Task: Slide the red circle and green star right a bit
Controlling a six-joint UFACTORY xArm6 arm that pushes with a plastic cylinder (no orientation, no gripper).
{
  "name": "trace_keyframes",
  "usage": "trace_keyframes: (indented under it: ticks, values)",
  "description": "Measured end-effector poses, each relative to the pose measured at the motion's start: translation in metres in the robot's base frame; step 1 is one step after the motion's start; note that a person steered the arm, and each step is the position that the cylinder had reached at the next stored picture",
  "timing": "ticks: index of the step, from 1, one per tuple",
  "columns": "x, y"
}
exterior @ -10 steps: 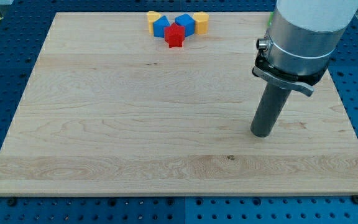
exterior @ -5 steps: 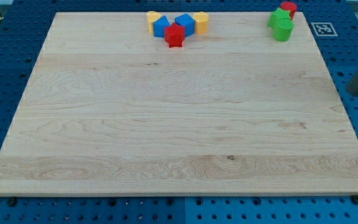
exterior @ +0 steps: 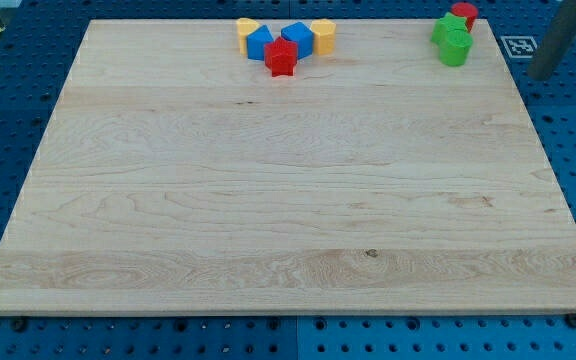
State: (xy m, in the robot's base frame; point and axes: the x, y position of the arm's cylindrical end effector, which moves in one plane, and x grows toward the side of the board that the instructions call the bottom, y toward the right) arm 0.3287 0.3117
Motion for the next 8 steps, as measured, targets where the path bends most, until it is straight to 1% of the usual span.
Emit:
trace_keyframes:
  ticks: [1,2,3,5,6,8]
  values:
    - [0.008,-0.095]
    - [-0.006,-0.182]
    - [-0.036,-0.196]
    - [-0.119,-0.197]
    - [-0.137,-0.198]
    - [-0.138,-0.157]
